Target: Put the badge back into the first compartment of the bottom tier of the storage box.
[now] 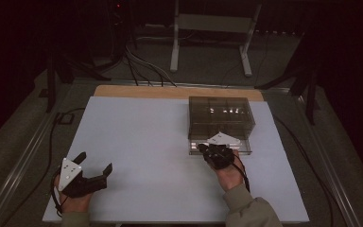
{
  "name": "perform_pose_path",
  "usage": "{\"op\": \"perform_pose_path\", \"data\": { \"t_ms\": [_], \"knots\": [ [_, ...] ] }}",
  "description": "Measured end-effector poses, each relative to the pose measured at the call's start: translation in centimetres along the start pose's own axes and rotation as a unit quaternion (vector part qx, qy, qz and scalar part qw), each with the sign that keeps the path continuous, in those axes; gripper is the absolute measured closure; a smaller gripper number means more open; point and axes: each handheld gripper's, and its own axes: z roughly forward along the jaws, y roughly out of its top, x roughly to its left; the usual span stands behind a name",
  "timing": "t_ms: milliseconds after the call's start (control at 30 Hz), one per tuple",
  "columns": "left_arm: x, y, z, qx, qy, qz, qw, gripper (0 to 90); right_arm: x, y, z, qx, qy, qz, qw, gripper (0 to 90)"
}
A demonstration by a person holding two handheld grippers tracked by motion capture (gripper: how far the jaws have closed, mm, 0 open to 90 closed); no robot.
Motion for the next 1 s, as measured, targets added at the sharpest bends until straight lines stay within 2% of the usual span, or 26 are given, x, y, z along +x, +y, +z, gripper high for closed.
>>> {"op": "perform_pose_path", "data": {
  "t_ms": [567,1000],
  "knots": [
    [-0.1,0.0,0.2,0.003,-0.003,0.001,1.0,0.7,-0.7,0.3,0.6,-0.003,-0.007,0.008,0.9999,87.8],
    [-0.1,0.0,0.2,0.003,-0.003,0.002,1.0,0.7,-1.2,0.9,1.2,-0.007,-0.021,0.009,0.9997,87.8]
  ]
}}
